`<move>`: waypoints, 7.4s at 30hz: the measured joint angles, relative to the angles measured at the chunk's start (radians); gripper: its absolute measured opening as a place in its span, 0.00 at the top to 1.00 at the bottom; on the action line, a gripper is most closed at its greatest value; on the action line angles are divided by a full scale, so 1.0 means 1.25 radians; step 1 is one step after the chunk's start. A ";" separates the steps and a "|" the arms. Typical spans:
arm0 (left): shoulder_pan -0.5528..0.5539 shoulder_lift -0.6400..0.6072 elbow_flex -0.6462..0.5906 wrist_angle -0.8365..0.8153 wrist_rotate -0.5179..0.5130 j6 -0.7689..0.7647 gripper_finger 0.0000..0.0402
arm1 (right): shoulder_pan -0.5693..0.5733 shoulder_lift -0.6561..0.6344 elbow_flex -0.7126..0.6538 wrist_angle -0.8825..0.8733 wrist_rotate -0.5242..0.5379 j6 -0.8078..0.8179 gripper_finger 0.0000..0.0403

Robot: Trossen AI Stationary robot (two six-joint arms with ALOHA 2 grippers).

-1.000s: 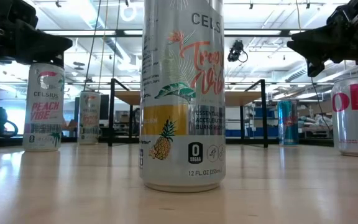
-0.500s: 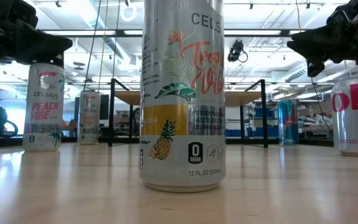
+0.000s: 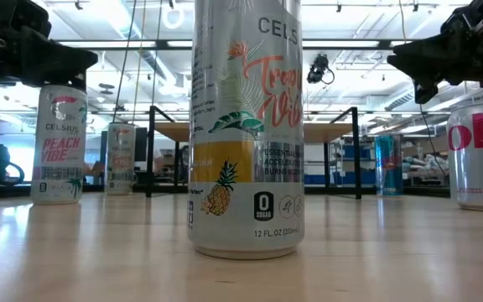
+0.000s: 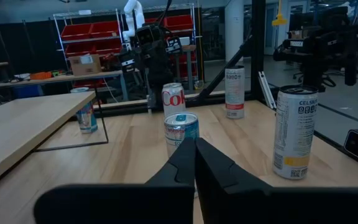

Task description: Place canned beverage on shelf

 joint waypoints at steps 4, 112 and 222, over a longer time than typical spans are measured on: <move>0.000 0.000 0.000 0.001 0.000 0.000 0.98 | 0.000 0.000 0.000 0.000 0.000 0.000 0.73; 0.012 0.650 0.305 0.342 -0.147 -0.037 0.23 | 0.000 0.000 0.000 0.000 0.000 0.000 0.73; 0.766 0.991 0.854 -0.772 -0.036 -0.124 0.23 | -0.003 0.000 0.000 -0.001 0.021 0.063 0.73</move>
